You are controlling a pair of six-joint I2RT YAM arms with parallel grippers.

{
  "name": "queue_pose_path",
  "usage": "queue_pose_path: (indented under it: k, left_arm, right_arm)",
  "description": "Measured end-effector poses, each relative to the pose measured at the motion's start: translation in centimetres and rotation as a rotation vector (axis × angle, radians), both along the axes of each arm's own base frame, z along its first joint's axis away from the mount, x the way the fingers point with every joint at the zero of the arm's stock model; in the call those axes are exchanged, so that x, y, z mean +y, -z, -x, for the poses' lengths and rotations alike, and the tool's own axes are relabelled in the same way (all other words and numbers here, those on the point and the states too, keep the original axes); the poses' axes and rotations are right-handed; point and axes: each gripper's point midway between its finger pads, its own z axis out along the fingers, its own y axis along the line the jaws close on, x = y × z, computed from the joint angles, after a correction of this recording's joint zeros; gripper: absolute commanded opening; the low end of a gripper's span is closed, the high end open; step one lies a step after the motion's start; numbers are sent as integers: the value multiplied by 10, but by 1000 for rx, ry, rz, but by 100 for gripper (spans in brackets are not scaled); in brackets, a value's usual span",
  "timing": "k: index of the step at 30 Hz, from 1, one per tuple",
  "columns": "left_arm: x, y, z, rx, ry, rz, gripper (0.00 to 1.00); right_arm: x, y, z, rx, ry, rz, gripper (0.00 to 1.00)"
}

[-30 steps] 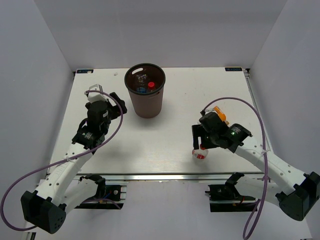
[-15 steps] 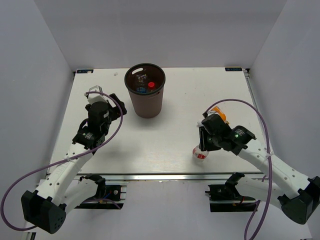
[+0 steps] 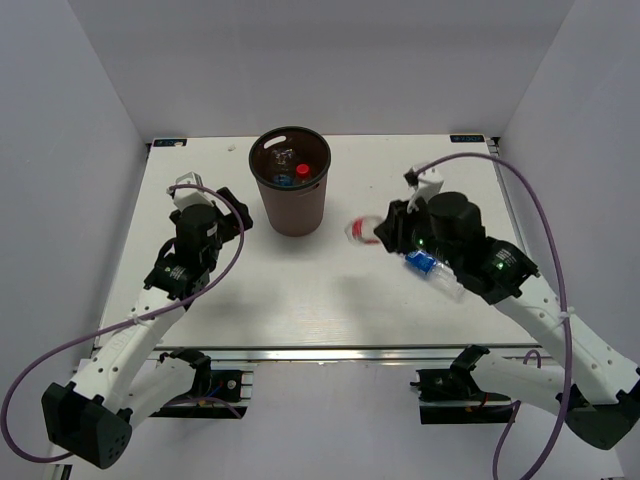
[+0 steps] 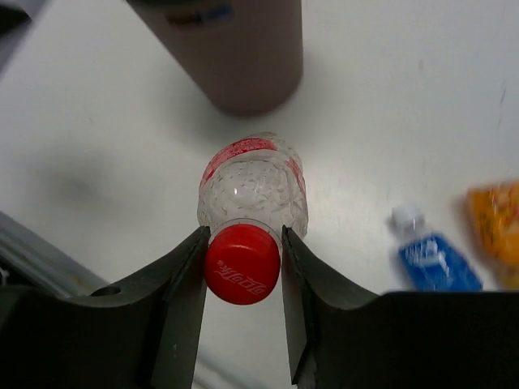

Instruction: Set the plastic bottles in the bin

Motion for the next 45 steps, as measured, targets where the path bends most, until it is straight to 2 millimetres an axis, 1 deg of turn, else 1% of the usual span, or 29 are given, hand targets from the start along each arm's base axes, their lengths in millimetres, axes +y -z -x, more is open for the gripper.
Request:
queue_pose_path:
  k: [4,7,9,11,12,14,15,16,18,19,22,25,29,32,36,41,42,45]
  left_arm:
    - [7,1,6,18,-36,10,98]
    - [17,-6,12,11,-88,16,98]
    - [24,-14,17,-9,-119,25,98]
    - [30,-23,21,-30,-143,31,98]
    - [33,-28,23,-43,-157,35,98]
    - [38,-36,26,-63,-181,40,98]
    - [42,-39,28,-71,-196,41,98]
    - [45,-42,29,-78,-211,42,98]
    - [49,-44,31,-83,-234,39,98]
    - [52,-44,32,-82,-244,36,98]
    - [55,-43,33,-77,-264,29,98]
    - [56,-41,34,-72,-270,25,98]
    - [55,-41,34,-70,-264,26,98]
    - [53,-40,31,-68,-258,27,98]
    - [49,-34,26,-47,-248,19,98]
    - [45,-27,23,-25,-233,10,98]
    - [45,-27,23,-24,-232,10,98]
    - [45,-28,22,-28,-230,12,98]
  right_arm:
    - [27,-79,-35,-237,-31,-103,4]
    - [54,-126,-64,-357,-50,-145,4]
    - [74,-147,-82,-398,-76,-152,4]
    - [100,-165,-105,-433,-99,-158,4]
    - [112,-171,-116,-443,-109,-159,4]
    - [134,-175,-139,-447,-118,-142,4]
    - [144,-173,-151,-448,-119,-131,4]
    - [151,-167,-161,-437,-119,-110,4]
    - [163,-152,-176,-412,-121,-75,4]
    - [168,-141,-182,-394,-123,-56,4]
    - [175,-104,-191,-326,-149,5,4]
    - [178,-82,-197,-289,-177,33,3]
    - [177,-64,-204,-285,-182,68,3]
    - [177,-56,-216,-308,-159,104,5]
    - [183,-34,-234,-312,-136,154,6]
    - [185,-1,-239,-262,-152,209,2]
    - [185,1,-238,-256,-153,215,2]
    - [181,0,-234,-242,-156,225,0]
